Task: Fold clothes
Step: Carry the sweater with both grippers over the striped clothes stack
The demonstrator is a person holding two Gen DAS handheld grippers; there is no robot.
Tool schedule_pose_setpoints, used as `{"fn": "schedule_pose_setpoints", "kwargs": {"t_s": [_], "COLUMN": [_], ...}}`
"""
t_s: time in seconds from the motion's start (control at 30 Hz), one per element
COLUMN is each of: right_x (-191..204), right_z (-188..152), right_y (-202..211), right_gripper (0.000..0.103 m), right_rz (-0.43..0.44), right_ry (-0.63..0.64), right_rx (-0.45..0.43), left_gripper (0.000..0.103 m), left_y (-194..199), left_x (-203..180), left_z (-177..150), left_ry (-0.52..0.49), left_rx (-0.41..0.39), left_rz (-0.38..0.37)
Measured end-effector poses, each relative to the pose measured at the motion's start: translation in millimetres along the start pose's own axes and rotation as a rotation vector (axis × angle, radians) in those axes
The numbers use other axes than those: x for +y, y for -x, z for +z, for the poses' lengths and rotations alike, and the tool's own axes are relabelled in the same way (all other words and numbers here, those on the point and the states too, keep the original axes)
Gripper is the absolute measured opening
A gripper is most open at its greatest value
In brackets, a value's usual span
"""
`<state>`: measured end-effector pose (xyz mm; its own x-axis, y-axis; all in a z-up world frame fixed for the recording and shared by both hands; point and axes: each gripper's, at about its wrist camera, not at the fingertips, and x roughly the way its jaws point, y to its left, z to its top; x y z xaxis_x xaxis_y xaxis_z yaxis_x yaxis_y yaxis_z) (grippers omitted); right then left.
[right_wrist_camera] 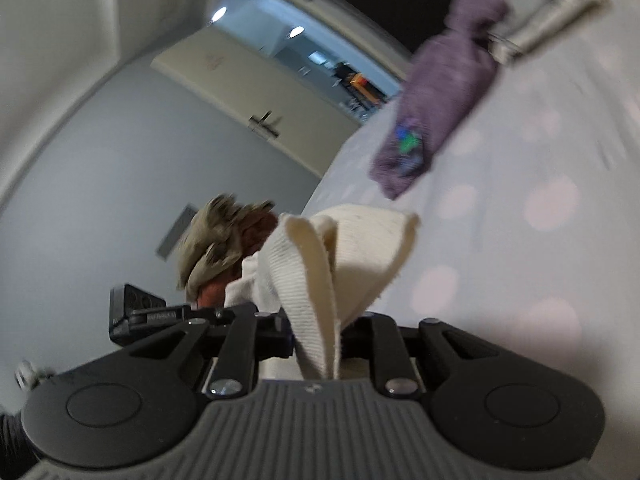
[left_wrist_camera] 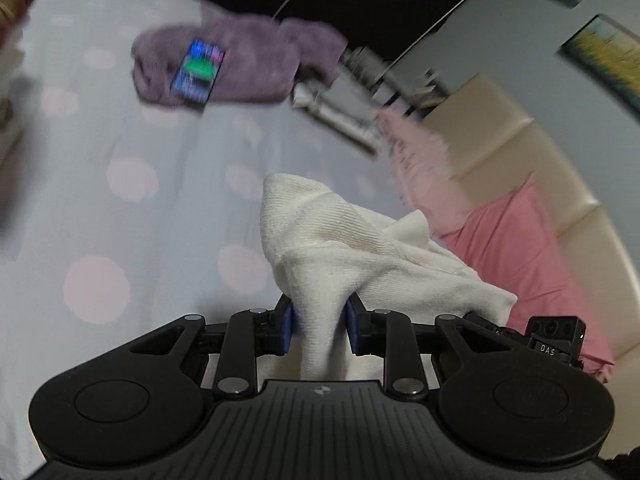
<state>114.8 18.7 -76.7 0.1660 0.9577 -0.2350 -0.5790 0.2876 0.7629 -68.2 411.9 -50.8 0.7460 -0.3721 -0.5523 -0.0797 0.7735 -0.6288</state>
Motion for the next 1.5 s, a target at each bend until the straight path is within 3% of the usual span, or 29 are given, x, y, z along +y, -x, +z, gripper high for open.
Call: {"fn": "schedule_pose_setpoints", "kwargs": {"t_s": [0.13,0.27,0.5,0.7,0.83,1.03,1.2,1.3,1.4,1.47,1.5], "right_x": [67.3,137.7,237.3,273.4,289.2,311.5,279.8,250.2,238.4,237.3,237.1], "right_z": [23.0,47.4,92.6,127.6,154.2,191.5,207.3,200.3,188.7,185.8,184.3], "right_y": [-10.7,-41.6,-149.9,-256.3,-322.5,-398.0,-473.0,-512.4,-532.7,-541.5,-543.3], "right_gripper": [0.020,0.020,0.020,0.020,0.020,0.020,0.020,0.020,0.024,0.034,0.045], "right_rz": [0.030,0.101,0.274,0.375,0.360,0.221,0.071,-0.051,-0.167,-0.203,-0.211], "right_ry": [0.154,0.247,0.222,0.171,0.115,-0.020,-0.303,-0.431,-0.383,-0.289,-0.254], "right_rx": [0.036,0.072,0.169,0.253,0.344,0.439,0.519,0.571,0.608,0.617,0.618], "left_gripper": [0.023,0.024,0.024,0.023,0.023,0.023,0.023,0.024,0.025,0.027,0.028], "left_y": [63.0,141.2,281.4,329.5,343.0,344.4,314.7,276.4,243.8,232.2,230.2], "left_x": [-0.6,-3.1,10.6,42.4,81.8,159.2,243.6,290.3,319.4,331.9,336.1], "left_z": [0.8,17.6,88.8,149.1,196.0,280.3,329.1,340.7,336.9,331.7,329.3], "left_ry": [-0.007,-0.021,-0.029,0.027,0.094,0.178,0.283,0.376,0.438,0.460,0.465], "left_rx": [-0.144,-0.253,-0.371,-0.405,-0.373,-0.206,-0.052,0.080,0.156,0.158,0.145], "left_rz": [-0.042,-0.035,0.079,0.192,0.192,0.110,0.072,0.099,0.137,0.146,0.146]}}
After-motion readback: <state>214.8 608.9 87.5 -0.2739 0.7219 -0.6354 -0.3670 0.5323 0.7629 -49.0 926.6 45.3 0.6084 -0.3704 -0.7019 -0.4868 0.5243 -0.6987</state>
